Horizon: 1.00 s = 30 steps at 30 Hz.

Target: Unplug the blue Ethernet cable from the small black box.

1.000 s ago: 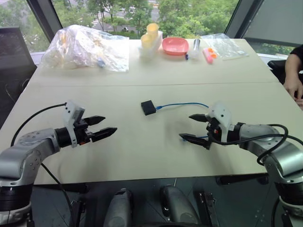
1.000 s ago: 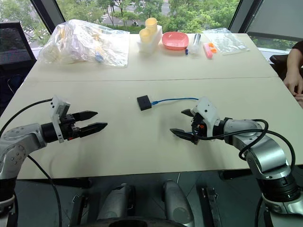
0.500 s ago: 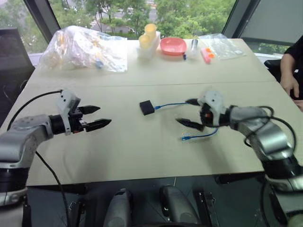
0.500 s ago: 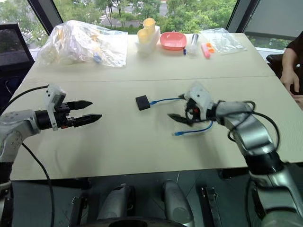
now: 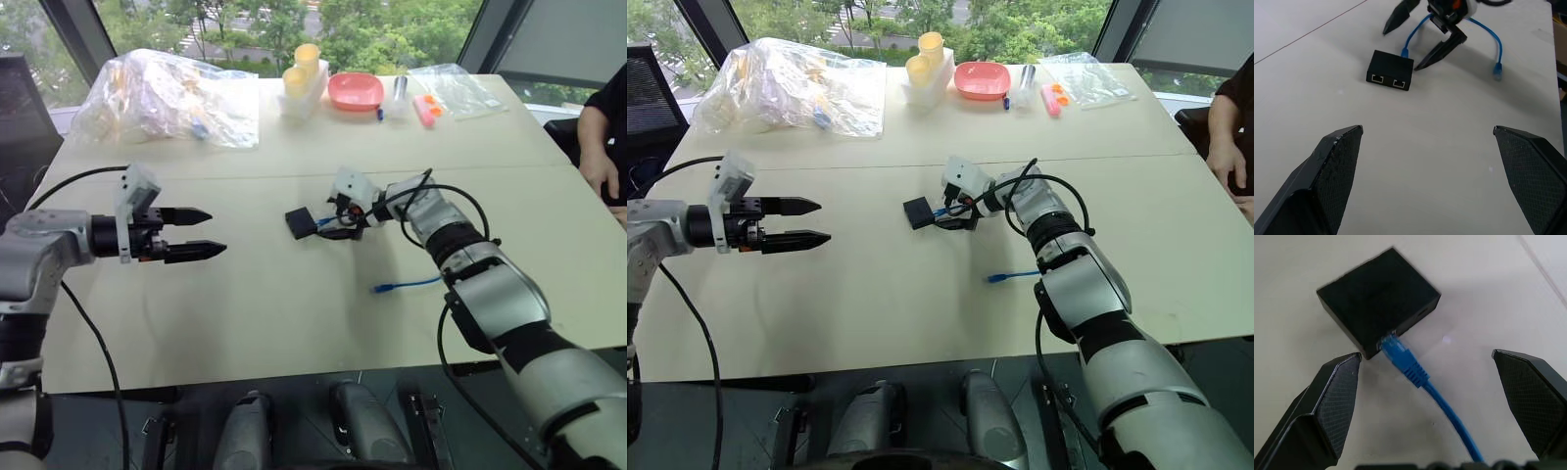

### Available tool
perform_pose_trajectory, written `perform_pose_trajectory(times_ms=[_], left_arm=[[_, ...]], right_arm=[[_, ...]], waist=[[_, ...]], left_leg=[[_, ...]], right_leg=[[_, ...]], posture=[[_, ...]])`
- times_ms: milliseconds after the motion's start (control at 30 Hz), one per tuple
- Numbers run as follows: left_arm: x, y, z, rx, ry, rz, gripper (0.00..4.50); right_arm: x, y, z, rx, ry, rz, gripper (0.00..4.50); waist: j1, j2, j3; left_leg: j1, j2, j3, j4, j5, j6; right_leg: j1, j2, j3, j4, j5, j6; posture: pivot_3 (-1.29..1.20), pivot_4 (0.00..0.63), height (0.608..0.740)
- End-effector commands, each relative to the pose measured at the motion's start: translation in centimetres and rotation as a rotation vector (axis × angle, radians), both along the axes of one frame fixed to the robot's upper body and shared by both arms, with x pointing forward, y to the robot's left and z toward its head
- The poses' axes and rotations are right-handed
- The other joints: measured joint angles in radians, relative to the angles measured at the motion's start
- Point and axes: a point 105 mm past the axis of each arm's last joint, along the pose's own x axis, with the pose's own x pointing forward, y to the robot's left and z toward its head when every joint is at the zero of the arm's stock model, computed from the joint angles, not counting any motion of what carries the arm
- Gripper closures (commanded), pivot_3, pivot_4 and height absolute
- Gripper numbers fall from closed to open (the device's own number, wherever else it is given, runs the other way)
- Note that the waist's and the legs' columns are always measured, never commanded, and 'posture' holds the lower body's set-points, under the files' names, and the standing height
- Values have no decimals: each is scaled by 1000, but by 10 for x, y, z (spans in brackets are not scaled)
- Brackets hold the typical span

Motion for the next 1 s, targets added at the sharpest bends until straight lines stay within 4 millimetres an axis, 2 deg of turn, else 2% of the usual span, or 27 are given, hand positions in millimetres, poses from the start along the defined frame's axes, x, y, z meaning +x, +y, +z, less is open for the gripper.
perform_pose_trajectory(times_ms=[33, 67, 167, 267, 333, 400, 500, 633, 667, 733, 800, 867, 1000], left_arm=[[-15, 1, 8, -6, -41, 28, 60], [-18, 2, 7, -9, -41, 45, 60], [-24, 5, 6, -16, -42, 88, 0], [-25, 5, 5, -7, -45, 101, 0], [-24, 5, 6, -3, -50, 104, 0], [-20, 6, 7, 6, -64, 109, 0], [-3, 8, 14, 5, -107, 124, 0], [35, 7, 33, -91, -170, 158, 0], [39, 6, 36, -119, -169, 148, 0], [57, 1, 48, -247, -159, 153, 0], [71, -11, 56, -364, -124, 114, 0], [82, -25, 56, -418, -84, 68, 0], [97, -51, 60, -470, -33, -31, 0]], right_arm=[[-7, -7, -20, -145, 42, 52, 0], [-10, -7, -24, -164, 54, 71, 0], [-17, -1, -32, -175, 79, 116, 914], [-20, 5, -35, -187, 70, 149, 2329], [-19, 9, -34, -173, 61, 148, 3455], [-15, 9, -33, -190, 24, 130, 4482], [-2, 2, -21, -231, -112, 87, 4482], [28, -1, 51, -152, -497, -18, 4482], [30, -1, 62, -136, -548, -34, 4482], [33, -2, 98, -62, -740, -80, 4482], [23, 2, 121, -5, -897, -72, 4482], [9, 5, 127, 12, -987, -37, 4482], [-15, 8, 129, 55, -1046, -17, 4482]], waist=[[-1, 0, 0], [-2, 0, 0], [2, -1, -1], [-1, -1, -1], [-3, -1, -1], [-6, -2, -1], [-6, -2, -1], [7, -1, -1], [7, -1, 0], [3, -1, 0], [1, -1, -1], [1, -2, -1], [2, -1, -1]], left_leg=[[1, 0, 0, 0, 0, 0], [2, 0, 0, 0, 0, 0], [5, 0, -1, 1, 0, 0], [10, 0, -2, 2, 1, -1], [21, -1, -1, 2, 0, -1], [22, -1, -1, 2, 1, -1], [23, -1, -1, 2, 1, -2], [22, -1, -2, 3, 3, -4], [19, -2, -2, 4, 4, -6], [16, -2, 0, 3, 4, -6], [9, -3, -1, 3, 4, -6], [2, -2, -1, 2, 4, -6], [1, -2, -4, -1, 3, -4]], right_leg=[[0, -1, 0, 2, 0, 0], [0, -1, 1, 3, 0, 0], [2, -1, 0, 7, 0, 0], [7, 0, -1, 9, -1, -1], [16, 0, 0, 9, -5, -8], [18, 0, 0, 9, -6, -10], [18, 2, 0, 11, -6, -10], [17, 2, 0, 12, -5, -10], [15, 2, 0, 12, -5, -10], [12, 1, 1, 10, -5, -9], [6, 1, 1, 11, -3, -4], [-2, 1, 0, 12, -1, -1], [-3, 3, -2, 12, -2, 0]], posture=[[0, 150, 737], [0, 150, 737], [0, 150, 737], [0, 150, 737], [0, 150, 737], [0, 150, 737], [0, 150, 737], [0, 150, 737], [0, 150, 737], [0, 150, 737], [0, 150, 737], [0, 150, 737], [0, 150, 737]])
